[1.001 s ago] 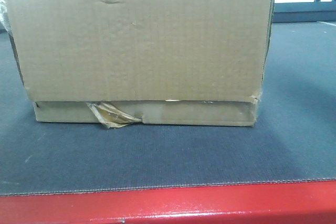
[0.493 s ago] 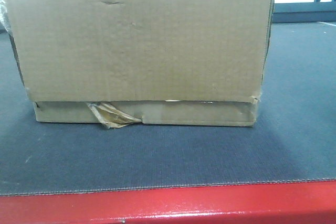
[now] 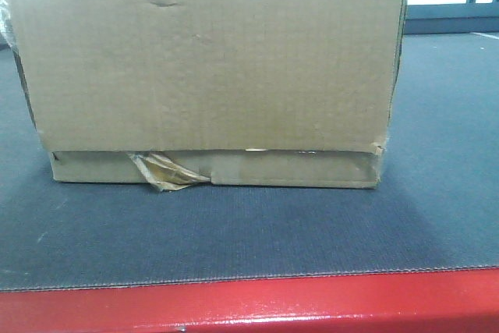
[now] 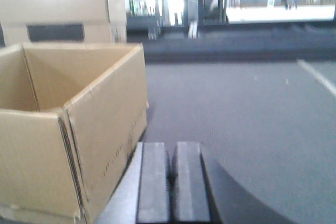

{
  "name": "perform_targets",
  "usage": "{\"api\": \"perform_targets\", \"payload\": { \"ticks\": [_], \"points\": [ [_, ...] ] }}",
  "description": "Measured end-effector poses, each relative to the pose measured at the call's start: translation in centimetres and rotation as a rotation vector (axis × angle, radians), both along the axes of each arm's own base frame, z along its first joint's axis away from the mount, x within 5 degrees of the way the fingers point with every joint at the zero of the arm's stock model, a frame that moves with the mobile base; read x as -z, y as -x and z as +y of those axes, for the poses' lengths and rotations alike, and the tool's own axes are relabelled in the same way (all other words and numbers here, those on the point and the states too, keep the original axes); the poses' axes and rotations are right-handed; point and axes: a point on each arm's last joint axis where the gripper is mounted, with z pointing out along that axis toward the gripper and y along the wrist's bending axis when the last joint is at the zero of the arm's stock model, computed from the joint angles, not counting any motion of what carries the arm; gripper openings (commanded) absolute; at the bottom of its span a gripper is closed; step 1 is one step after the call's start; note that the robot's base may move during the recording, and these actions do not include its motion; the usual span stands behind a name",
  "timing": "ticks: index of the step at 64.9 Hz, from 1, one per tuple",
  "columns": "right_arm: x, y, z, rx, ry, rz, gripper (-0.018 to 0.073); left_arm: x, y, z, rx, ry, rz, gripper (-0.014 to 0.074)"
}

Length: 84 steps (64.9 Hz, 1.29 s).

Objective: Grab carton from right shelf to conveyor

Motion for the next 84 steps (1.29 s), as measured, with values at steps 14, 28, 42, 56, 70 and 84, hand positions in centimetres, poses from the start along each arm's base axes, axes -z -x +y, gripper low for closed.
{"api": "perform_targets", "payload": {
  "ticks": [14,28,42,56,70,84],
  "points": [
    [-0.1,0.2,-0.1,-0.003,-0.007,-0.026,-0.006,0.0,0.0,0.0,0.0,0.0,0.0,0.0004],
    [-0.1,0.2,-0.1,-0.003,-0.007,-0.026,-0.006,0.0,0.0,0.0,0.0,0.0,0.0,0.0004],
    [-0.1,0.2,-0.1,-0.003,-0.007,-0.026,-0.006,0.0,0.0,0.0,0.0,0.0,0.0,0.0004],
    [-0.1,0.2,-0.1,-0.003,-0.007,-0.027,-0.006,0.2,0.6,0.0,0.007,-0.037,-0.012,0.0004],
    [-0.1,0.2,0.0,-0.003,-0.008,-0.029,-0.006,2.9,2.1,0.4,-0.086,-0.123,-0.129,0.0004],
    [-0.2,0.2,0.0,-0.004,-0.008,-0.032,-0.006,9.1,1.4,0.8,-0.196,-0.102,-0.162,0.0004]
  ]
}}
